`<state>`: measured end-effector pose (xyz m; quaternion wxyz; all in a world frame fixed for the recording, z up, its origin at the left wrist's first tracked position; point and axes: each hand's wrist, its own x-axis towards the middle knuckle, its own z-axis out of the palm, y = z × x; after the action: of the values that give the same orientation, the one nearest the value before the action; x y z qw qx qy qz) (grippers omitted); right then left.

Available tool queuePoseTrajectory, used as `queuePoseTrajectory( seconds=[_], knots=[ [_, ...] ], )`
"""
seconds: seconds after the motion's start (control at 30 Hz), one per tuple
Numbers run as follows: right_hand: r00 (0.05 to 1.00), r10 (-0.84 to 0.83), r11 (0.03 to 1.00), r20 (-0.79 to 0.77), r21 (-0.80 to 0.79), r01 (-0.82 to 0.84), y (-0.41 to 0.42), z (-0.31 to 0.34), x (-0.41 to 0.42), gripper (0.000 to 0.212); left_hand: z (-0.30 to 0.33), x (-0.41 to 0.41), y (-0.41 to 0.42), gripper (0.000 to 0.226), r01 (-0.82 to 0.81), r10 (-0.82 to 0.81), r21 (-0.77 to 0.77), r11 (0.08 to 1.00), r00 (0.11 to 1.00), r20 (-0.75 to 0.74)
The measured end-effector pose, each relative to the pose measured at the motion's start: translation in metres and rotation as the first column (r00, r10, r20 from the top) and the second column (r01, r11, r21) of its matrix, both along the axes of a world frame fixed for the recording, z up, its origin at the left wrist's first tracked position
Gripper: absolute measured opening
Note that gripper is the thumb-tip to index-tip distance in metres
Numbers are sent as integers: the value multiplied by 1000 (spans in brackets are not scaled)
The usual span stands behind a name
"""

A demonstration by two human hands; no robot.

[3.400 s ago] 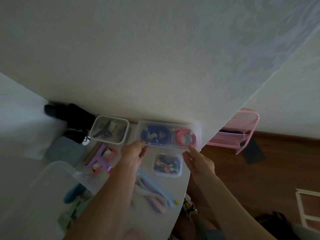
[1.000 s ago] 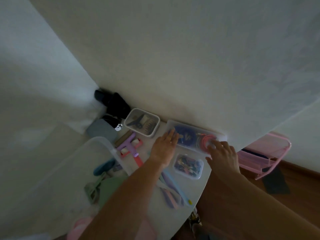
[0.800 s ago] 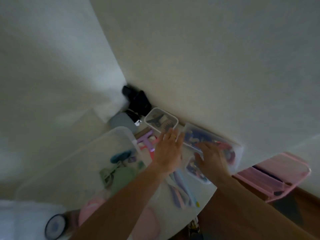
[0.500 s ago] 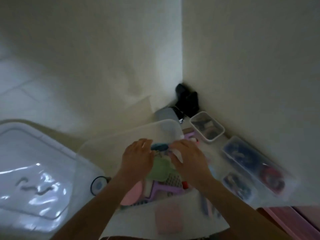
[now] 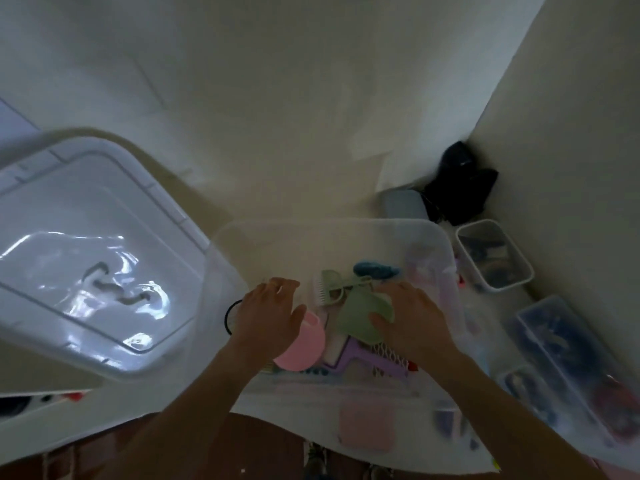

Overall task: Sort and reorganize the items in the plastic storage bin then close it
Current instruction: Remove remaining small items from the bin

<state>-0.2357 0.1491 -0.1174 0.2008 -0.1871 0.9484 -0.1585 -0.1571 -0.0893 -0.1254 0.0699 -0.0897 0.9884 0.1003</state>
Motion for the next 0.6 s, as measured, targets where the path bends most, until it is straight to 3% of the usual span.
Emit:
queuePoseTrajectory(
  seconds=[0.17, 0.33, 0.4, 0.53, 0.6],
  knots=[
    [993, 25, 995, 116, 90, -36, -6, -29, -25, 61, -18, -24, 8, 49, 28, -30, 23, 999, 996, 88],
    [962, -117, 988, 247, 124, 88, -21, -77, -45, 82, -57, -59, 28, 55, 192, -209, 96, 977, 956, 206],
    [944, -158, 982, 288, 148, 119, -21, -93, -46, 72, -75, -71, 33, 56, 185, -194, 58, 981, 946, 259],
    [952, -106, 981, 287, 186, 53, -13, -104, -41, 31, -101, -81, 32, 67, 145, -140, 10, 989, 927, 349],
    [934, -115, 985, 339, 158, 64, -9, -101, -37, 30, -105, -82, 28, 57, 158, -139, -34, 987, 937, 320]
  ],
)
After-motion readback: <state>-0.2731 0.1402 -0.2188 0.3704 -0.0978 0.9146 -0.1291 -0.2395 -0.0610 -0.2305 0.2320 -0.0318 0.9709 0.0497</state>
